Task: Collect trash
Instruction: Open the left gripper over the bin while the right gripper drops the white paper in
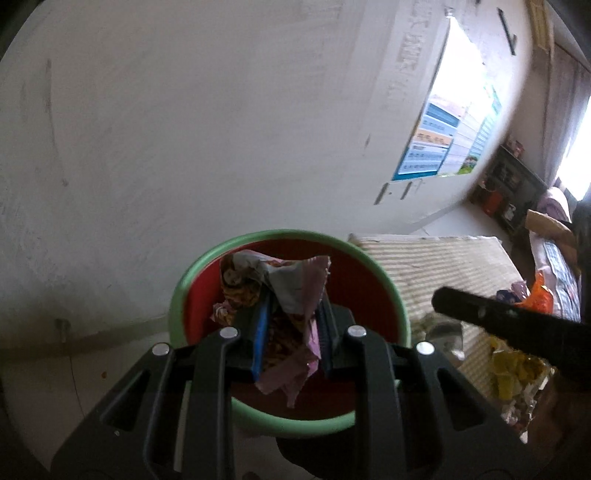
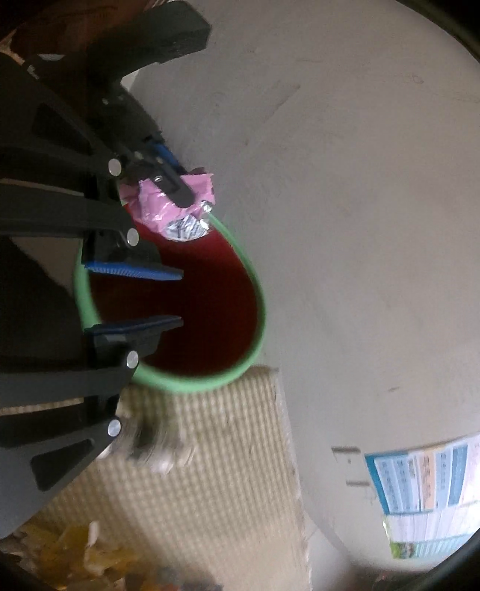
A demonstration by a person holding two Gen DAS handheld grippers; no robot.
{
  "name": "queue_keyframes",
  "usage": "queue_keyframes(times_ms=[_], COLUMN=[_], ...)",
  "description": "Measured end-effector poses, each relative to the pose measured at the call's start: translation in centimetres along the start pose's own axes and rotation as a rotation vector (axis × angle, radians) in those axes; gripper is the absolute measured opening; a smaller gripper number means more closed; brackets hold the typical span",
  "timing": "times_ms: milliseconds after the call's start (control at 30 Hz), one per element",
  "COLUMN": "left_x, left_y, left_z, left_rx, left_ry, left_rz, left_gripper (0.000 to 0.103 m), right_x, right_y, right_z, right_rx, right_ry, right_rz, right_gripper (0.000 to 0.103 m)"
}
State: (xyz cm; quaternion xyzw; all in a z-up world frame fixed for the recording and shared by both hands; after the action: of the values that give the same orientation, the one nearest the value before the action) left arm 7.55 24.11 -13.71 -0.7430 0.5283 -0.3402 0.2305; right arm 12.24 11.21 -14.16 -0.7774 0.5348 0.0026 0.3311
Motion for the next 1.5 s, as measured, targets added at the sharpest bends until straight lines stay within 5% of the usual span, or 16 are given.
queue_keyframes(times_ms=[200, 400, 667, 733, 867, 967, 1267, 1333, 1400, 1500], left_x=[-0.8, -0.2, 0.6, 1.0, 1.7, 2.0, 2.0, 1.8, 1.3, 0.7], left_y=[0.0, 0.3, 0.4, 0.5, 0.7, 0.6, 0.6, 0.5, 0.2, 0.1], left_z=[-0.2, 0.9, 0.5, 0.6, 0.3, 0.1, 1.7, 2.0, 1.7, 1.3], left_rx=[0.003, -0.017, -0.012, -0.019, -0.021, -0.020, -0.039, -0.041, -0.015, -0.002], left_ry=[0.025, 0.070, 0.088, 0.096, 0.106, 0.108, 0.094, 0.073, 0.059, 0.063], left_rz=[-0.015, -0.033, -0.026, -0.027, -0.005, 0.007, 0.016, 0.011, -0.006, -0.027], left_gripper=[0.022, 0.022, 0.022, 0.022, 0.022, 0.022, 0.023, 0.032, 0.057, 0.057], right_x=[4.8, 10.8, 12.6, 12.9, 13.5, 14.2, 10.7, 8.6, 6.8, 4.2], right_y=[-0.5, 3.0, 3.7, 3.0, 2.8, 3.2, 2.4, 1.8, 1.2, 0.7], right_z=[-2.3, -1.8, -2.7, -2.7, 0.6, 2.5, -0.7, -0.6, -0.2, 0.8], right_rx=[0.065, -0.046, -0.025, -0.021, -0.114, -0.167, -0.059, -0.050, -0.051, -0.067], right_ry=[0.106, 0.209, 0.301, 0.316, 0.366, 0.343, 0.218, 0.161, 0.102, 0.047], right_rz=[0.063, 0.154, 0.128, 0.121, 0.065, 0.092, 0.093, 0.071, 0.069, 0.052], right_gripper=[0.033, 0.033, 0.047, 0.065, 0.070, 0.045, 0.045, 0.045, 0.045, 0.045])
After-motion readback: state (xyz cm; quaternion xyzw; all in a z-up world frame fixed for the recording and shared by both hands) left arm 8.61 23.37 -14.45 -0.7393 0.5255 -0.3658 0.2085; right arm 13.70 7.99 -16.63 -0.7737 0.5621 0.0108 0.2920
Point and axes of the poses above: each gripper's, at about its wrist camera, not at the fingertips, and z roughly the way its jaws point, x to its right, y to its underside, the point moved 6 cm from there along z, roughly the way its jaws point, and after that the axes turned 6 degrees about y, right-handed, at the moved point
